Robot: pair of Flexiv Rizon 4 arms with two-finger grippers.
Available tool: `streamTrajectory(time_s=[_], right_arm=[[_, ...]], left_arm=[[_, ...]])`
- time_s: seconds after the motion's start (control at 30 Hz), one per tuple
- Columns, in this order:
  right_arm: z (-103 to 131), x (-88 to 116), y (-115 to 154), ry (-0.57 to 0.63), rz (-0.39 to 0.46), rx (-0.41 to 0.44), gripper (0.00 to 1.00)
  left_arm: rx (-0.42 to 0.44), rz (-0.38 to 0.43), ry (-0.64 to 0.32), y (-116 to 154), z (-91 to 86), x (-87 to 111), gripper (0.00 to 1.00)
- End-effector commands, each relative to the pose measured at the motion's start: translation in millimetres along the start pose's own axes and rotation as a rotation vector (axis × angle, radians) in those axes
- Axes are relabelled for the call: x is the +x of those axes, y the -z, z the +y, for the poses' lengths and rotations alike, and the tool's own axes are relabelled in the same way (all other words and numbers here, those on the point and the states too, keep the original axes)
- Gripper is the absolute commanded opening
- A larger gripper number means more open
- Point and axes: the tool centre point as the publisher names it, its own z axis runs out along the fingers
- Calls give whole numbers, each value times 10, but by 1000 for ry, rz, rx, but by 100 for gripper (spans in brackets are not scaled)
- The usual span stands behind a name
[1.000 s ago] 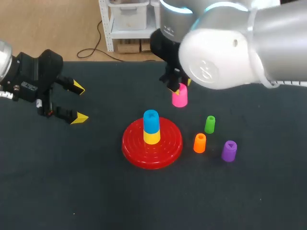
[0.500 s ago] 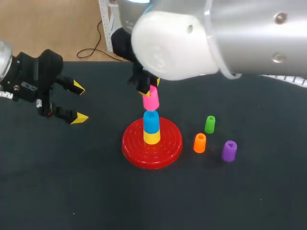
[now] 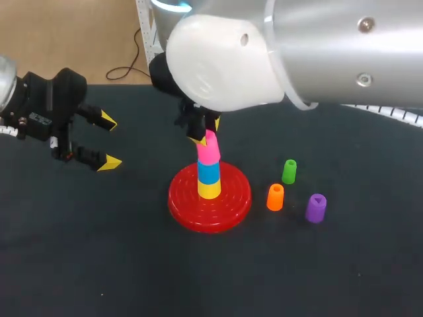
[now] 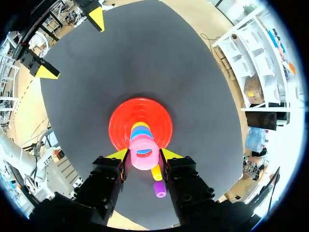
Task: Pick up and stack the cylinders on the red base in this order: pink,purple,orange,green
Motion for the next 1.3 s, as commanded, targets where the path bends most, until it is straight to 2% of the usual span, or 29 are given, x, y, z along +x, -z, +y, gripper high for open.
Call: streamTrajectory(time_s=[0.03, 0.4, 0.83, 0.9, 1.13, 1.27, 1.3], right_arm=[[21, 37, -44, 0, -8, 4, 0], [41, -9, -127, -5, -21, 14, 0], [-3, 126, -180, -36, -32, 2, 0], [11, 137, -233, -32, -14, 9, 0], [70, 72, -417, -30, 18, 2, 0], [71, 36, -383, -10, -7, 20, 0], [66, 36, -331, -8, -31, 22, 18]], left_arm=[[2, -1, -1, -4, 10, 6, 100], [2, -1, -1, -4, 10, 6, 100], [2, -1, -1, -4, 10, 6, 100], [2, -1, -1, -4, 10, 6, 100], [2, -1, -1, -4, 10, 6, 100], [2, -1, -1, -4, 10, 6, 100], [2, -1, -1, -4, 10, 6, 100]])
